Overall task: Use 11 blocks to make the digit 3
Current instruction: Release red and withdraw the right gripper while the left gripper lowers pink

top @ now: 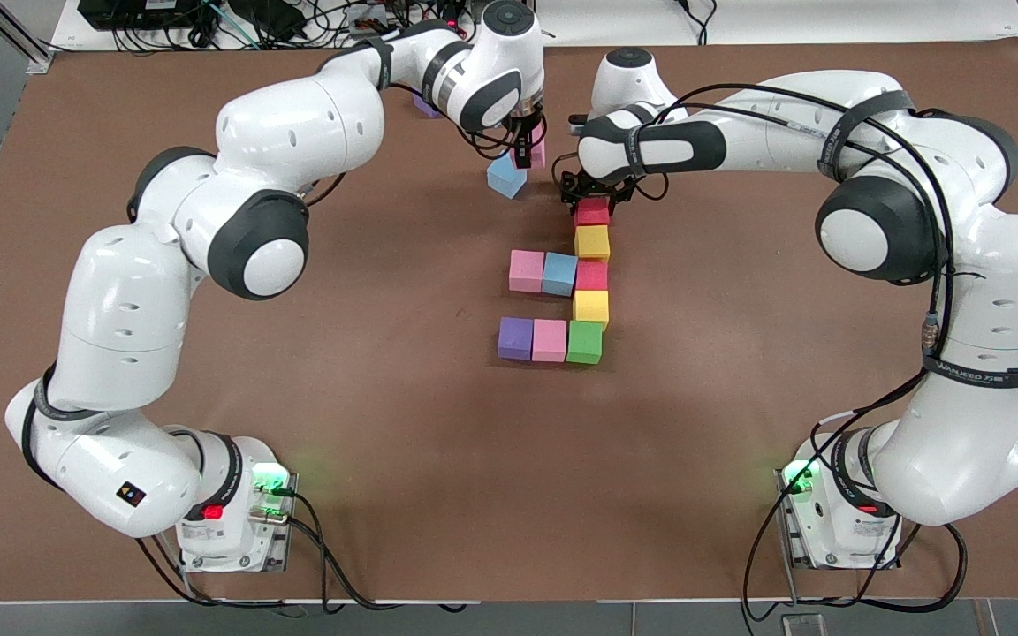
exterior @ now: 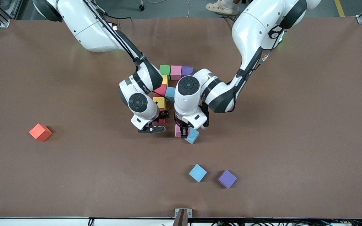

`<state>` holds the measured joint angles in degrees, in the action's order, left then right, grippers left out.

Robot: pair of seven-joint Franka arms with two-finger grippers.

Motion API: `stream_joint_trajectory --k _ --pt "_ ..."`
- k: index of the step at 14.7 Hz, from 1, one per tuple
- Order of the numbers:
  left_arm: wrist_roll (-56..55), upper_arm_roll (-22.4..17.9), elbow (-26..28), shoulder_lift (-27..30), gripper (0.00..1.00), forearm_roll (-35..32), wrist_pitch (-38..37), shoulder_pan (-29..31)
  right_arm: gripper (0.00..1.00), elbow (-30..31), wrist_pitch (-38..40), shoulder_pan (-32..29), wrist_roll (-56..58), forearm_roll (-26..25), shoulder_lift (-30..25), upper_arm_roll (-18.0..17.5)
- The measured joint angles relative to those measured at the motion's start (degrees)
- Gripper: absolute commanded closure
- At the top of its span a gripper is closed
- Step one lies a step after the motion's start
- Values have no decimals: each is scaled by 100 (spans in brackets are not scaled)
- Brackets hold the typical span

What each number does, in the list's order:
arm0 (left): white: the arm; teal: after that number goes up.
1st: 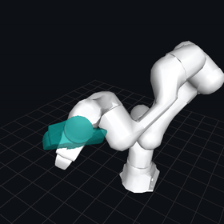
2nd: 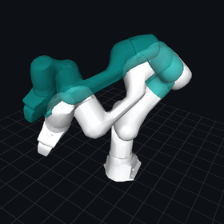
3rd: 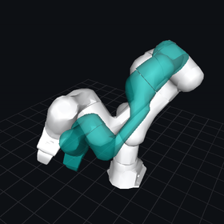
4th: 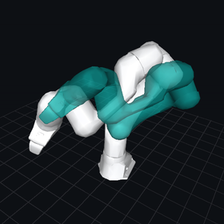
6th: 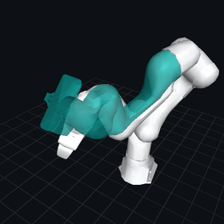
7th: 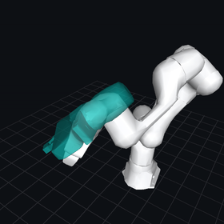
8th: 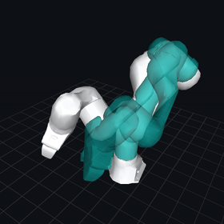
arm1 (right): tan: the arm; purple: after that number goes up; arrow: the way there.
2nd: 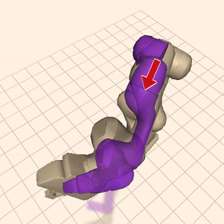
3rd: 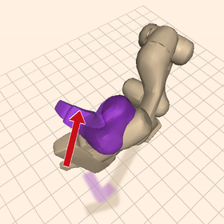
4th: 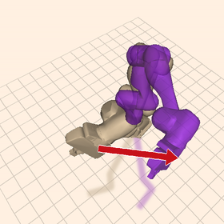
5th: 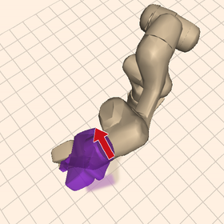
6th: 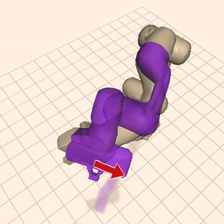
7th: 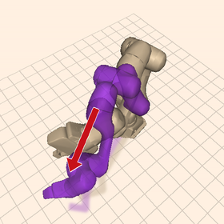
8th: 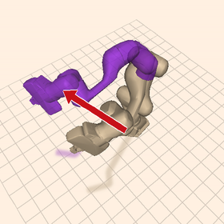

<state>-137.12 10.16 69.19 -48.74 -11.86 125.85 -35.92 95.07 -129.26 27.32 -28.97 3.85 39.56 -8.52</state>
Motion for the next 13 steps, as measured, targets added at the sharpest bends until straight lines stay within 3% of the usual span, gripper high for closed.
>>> stream_joint_trajectory --k 4,8,13 --pt "-7 -1 3 -95 78 0 1 -85 0 -63 143 5 1 1 -246 12" --pt "-11 -8 10 -182 78 0 8 -176 0 -579 1105 -85 0 2 -612 97" --pt "-15 -14 19 -258 78 0 14 -244 0 -1015 1318 -1077 153 -51 -832 284"
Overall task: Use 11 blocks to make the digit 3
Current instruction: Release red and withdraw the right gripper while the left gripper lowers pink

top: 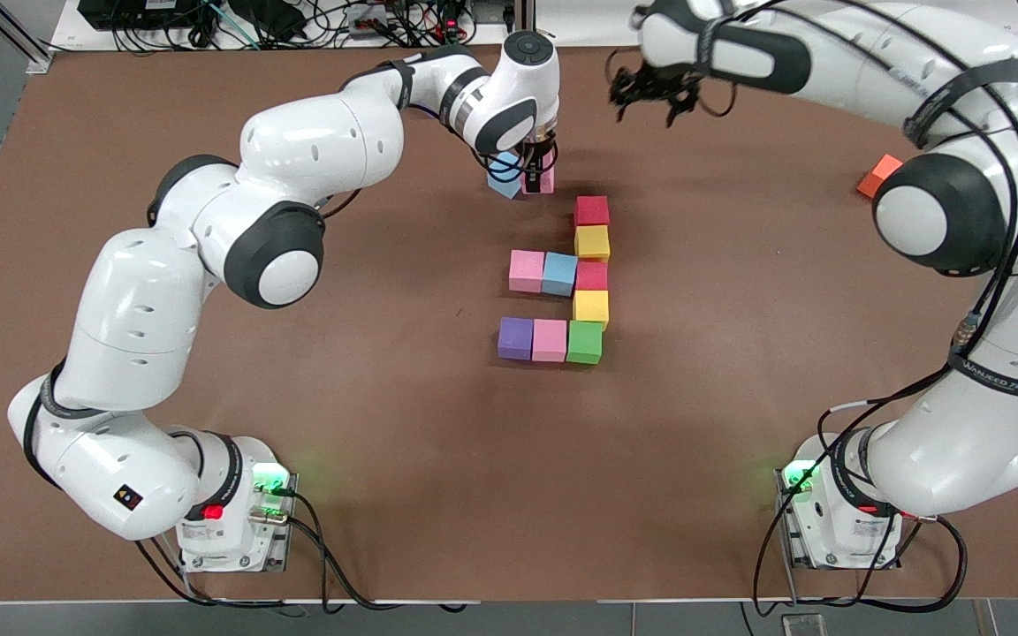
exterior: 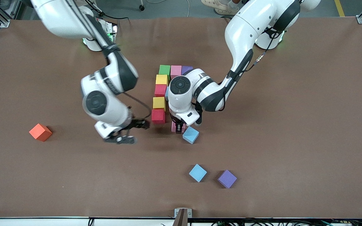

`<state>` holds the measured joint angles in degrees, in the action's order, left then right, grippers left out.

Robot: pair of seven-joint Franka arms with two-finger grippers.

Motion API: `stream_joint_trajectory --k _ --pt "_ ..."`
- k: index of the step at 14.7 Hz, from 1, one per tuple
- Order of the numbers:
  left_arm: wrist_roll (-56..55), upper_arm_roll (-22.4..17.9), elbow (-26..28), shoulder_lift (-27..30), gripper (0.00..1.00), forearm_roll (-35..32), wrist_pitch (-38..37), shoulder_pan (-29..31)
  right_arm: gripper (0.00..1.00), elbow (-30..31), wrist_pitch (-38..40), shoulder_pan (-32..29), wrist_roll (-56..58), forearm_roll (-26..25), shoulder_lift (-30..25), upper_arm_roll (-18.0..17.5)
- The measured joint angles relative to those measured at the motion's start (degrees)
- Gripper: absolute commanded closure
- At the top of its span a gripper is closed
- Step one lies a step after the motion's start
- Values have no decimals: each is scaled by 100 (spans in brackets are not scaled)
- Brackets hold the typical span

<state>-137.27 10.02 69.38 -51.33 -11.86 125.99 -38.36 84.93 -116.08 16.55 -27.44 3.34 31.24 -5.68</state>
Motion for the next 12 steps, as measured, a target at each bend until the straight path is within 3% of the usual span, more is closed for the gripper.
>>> stream_joint_trajectory --k 3,7,10,12 --pt "-111 -13 12 -86 78 0 5 -113 0 -395 242 -796 286 -60 -70 33" --pt "-513 -31 13 -214 78 0 23 -265 0 -1112 1317 -1468 830 -120 -372 41" --pt "-667 -64 12 -276 78 0 103 -351 0 -1273 1570 -1983 1536 -129 -719 82" --pt "-727 -126 14 -327 78 0 204 -440 0 -1290 1750 -1972 1977 -120 -1020 479"
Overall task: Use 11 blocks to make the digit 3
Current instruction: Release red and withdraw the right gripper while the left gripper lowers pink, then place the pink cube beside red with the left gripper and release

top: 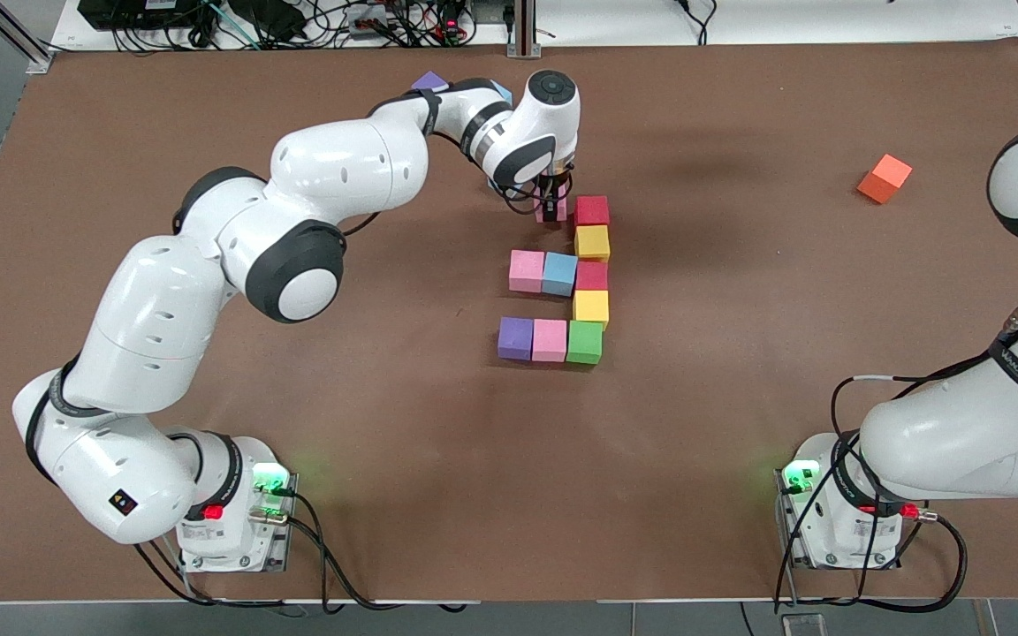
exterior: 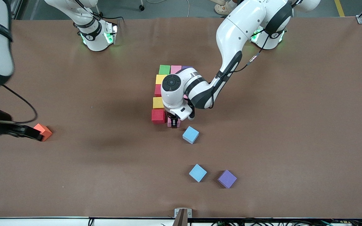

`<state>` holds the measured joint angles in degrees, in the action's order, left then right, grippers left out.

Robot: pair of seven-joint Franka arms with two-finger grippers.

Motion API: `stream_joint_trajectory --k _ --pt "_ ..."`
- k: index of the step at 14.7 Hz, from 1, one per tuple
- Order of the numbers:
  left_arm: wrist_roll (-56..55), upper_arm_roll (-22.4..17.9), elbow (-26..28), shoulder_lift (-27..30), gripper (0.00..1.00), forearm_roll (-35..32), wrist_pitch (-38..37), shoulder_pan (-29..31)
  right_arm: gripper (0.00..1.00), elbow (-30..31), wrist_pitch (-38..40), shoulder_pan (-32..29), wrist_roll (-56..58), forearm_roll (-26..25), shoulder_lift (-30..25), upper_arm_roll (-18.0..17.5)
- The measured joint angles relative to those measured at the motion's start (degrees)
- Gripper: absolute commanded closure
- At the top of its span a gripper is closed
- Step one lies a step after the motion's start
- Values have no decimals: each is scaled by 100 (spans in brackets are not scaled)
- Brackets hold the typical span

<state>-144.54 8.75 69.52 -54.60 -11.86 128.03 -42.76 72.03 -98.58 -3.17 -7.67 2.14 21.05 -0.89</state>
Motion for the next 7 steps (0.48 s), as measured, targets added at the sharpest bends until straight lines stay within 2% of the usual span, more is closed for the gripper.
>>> stream_joint_trajectory --k 2,3,7 --pt "-54 -38 0 -52 78 0 42 -79 0 16 347 201 301 5 -300 445" --pt "-69 -50 0 -80 78 0 46 -110 0 72 455 253 393 4 -450 556" --pt "-79 -76 -2 -150 78 0 62 -187 0 481 543 212 967 3 -881 713"
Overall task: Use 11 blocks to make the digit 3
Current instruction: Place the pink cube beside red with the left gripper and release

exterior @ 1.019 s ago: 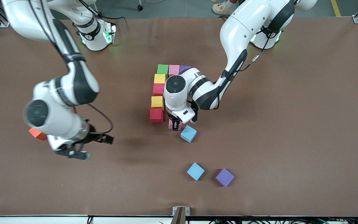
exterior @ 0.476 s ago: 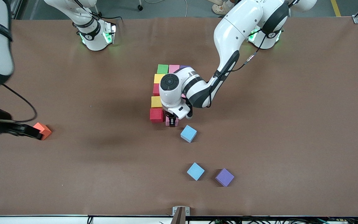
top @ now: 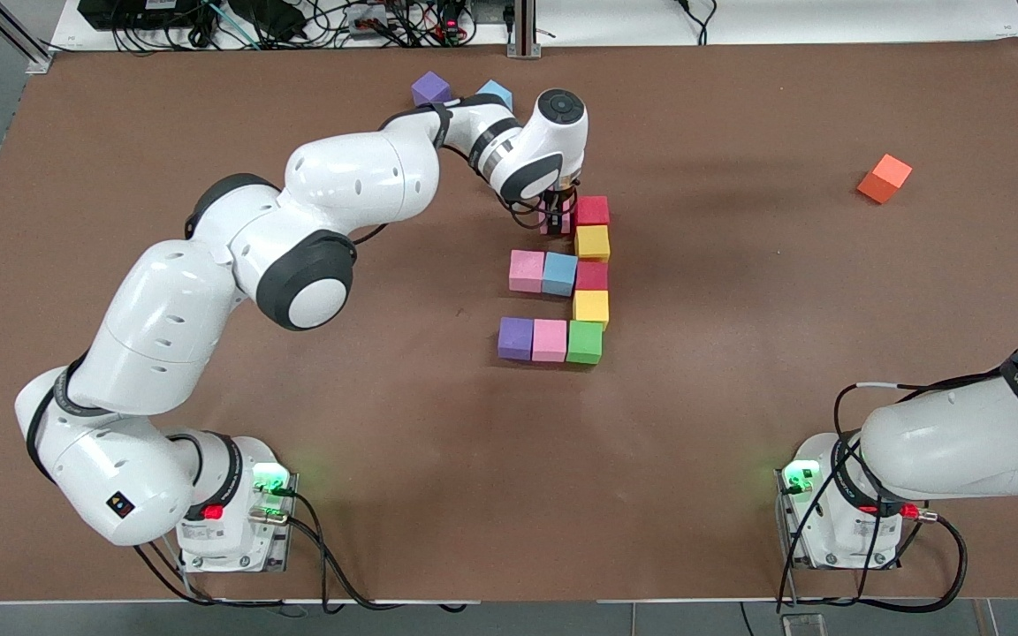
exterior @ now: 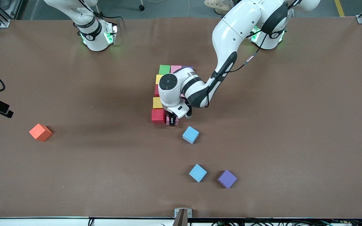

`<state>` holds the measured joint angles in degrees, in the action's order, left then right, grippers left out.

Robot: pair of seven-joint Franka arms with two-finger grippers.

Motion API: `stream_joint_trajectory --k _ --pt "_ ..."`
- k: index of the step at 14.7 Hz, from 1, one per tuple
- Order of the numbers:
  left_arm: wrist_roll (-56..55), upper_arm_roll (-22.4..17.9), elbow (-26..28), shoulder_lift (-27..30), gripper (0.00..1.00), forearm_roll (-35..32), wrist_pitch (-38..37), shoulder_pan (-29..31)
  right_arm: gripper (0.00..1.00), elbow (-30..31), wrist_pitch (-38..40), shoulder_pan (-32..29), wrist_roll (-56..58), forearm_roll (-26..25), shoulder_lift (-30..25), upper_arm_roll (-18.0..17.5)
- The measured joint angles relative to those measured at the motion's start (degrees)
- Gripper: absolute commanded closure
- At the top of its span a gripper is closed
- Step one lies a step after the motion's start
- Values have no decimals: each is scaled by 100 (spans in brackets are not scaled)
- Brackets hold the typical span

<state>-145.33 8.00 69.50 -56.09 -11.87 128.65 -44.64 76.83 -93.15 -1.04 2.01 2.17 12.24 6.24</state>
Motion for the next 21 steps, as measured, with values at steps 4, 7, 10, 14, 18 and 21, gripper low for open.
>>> stream_joint_trajectory --k 4,7,10,14,18,21 --pt "0 -11 -1 -1 78 0 25 -31 0 270 -4 -16 94 0 -86 23" --pt "0 -39 -1 -5 78 0 71 -74 0 606 -236 -16 97 0 -202 23" --pt "0 -73 -1 -8 70 0 86 -114 0 758 -290 -16 100 0 -301 22" --pt "27 -99 1 -43 0 0 101 -124 0 788 -310 -16 116 0 -318 21" --pt "136 -157 -28 -63 0 0 144 -183 0 787 -361 -16 160 -3 -321 23" --pt "145 -156 -77 87 0 0 -2 -216 0 786 -369 -16 171 -3 -323 25"
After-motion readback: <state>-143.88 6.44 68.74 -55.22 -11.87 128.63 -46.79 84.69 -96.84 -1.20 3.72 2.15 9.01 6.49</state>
